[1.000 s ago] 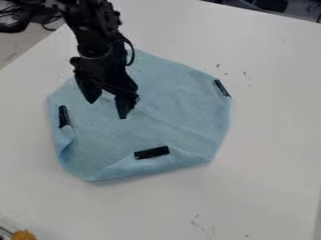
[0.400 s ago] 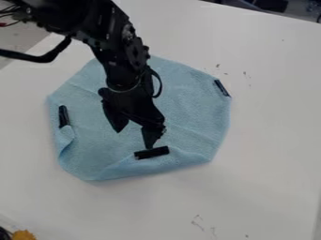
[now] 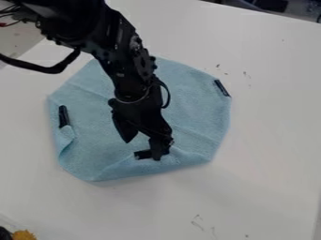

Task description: Fold the cloth from bottom right to top left

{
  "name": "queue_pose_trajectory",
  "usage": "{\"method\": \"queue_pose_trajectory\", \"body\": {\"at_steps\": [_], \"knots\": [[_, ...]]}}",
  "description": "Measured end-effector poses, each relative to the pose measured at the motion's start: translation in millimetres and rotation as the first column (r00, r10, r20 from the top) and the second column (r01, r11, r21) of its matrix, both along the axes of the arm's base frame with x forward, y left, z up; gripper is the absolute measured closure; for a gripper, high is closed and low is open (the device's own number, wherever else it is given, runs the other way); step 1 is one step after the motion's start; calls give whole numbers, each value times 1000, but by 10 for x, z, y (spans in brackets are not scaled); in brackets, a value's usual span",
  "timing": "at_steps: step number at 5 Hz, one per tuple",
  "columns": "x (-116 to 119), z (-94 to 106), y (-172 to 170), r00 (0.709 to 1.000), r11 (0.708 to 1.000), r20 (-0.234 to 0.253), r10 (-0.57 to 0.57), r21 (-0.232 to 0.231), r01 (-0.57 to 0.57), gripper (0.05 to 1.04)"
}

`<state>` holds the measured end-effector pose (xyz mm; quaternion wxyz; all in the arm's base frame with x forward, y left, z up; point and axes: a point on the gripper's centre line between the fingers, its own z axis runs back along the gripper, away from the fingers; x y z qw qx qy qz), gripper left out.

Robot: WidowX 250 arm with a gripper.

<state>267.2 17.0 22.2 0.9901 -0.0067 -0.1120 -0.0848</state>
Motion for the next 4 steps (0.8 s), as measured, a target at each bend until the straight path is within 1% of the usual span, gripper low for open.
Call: {"method": "queue_pose_trajectory", "body": {"at_steps": [1, 2, 3, 4], "knots": [[-12, -49, -27, 1000, 1000, -13, -11, -16, 10, 83], [-16, -96, -38, 1000, 1000, -24, -3, -16, 3, 83], [-2, -158, -58, 1000, 999, -27, 4, -33, -5, 83], [0, -163, -38, 1000, 999, -20, 20, -33, -21, 133]]}}
